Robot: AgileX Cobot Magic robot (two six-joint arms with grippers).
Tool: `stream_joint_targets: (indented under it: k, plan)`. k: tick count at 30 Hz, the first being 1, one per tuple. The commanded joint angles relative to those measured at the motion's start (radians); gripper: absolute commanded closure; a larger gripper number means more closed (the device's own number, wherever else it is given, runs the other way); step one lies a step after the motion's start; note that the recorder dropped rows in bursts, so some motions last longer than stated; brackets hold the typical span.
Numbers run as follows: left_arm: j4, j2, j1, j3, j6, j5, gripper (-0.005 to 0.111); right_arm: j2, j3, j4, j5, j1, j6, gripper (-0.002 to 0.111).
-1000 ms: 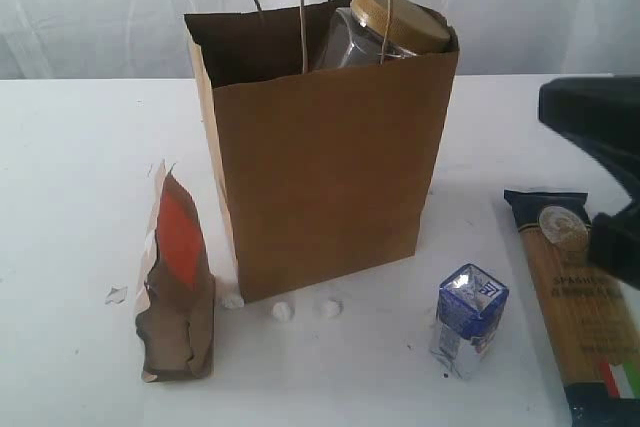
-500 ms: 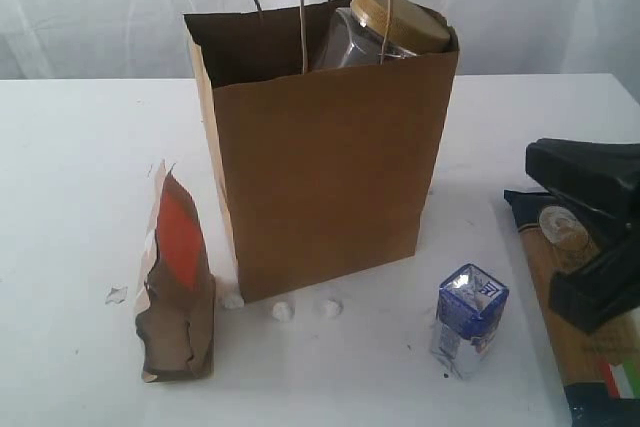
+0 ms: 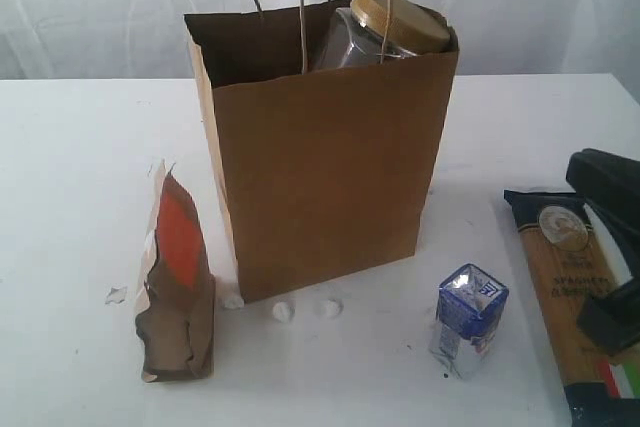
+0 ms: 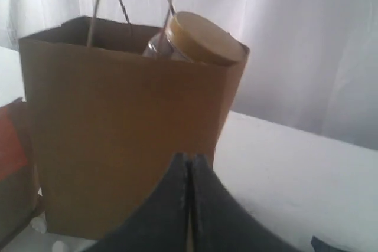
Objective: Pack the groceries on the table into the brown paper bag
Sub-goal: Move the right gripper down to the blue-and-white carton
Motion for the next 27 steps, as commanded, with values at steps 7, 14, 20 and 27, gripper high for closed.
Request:
stream_joint_targets:
  k: [7,14,20,27]
  plan:
    - [-0.007,-0.004,0.003,0.004,0.002,-0.005,0.107,0.065,0.041,-0.114,-0.019,-0.147,0.267,0.108]
    - [-0.007,-0.004,0.003,0.004,0.002,-0.005,0.107,0.085,0.002,-0.137,0.178,-0.153,0.430,0.108]
    - [-0.007,-0.004,0.003,0.004,0.002,-0.005,0.107,0.085,-0.161,-0.196,0.460,-0.153,0.282,0.082]
    - [-0.007,-0.004,0.003,0.004,0.002,-0.005,0.107,0.183,-0.290,-0.196,0.676,-0.153,0.151,0.034]
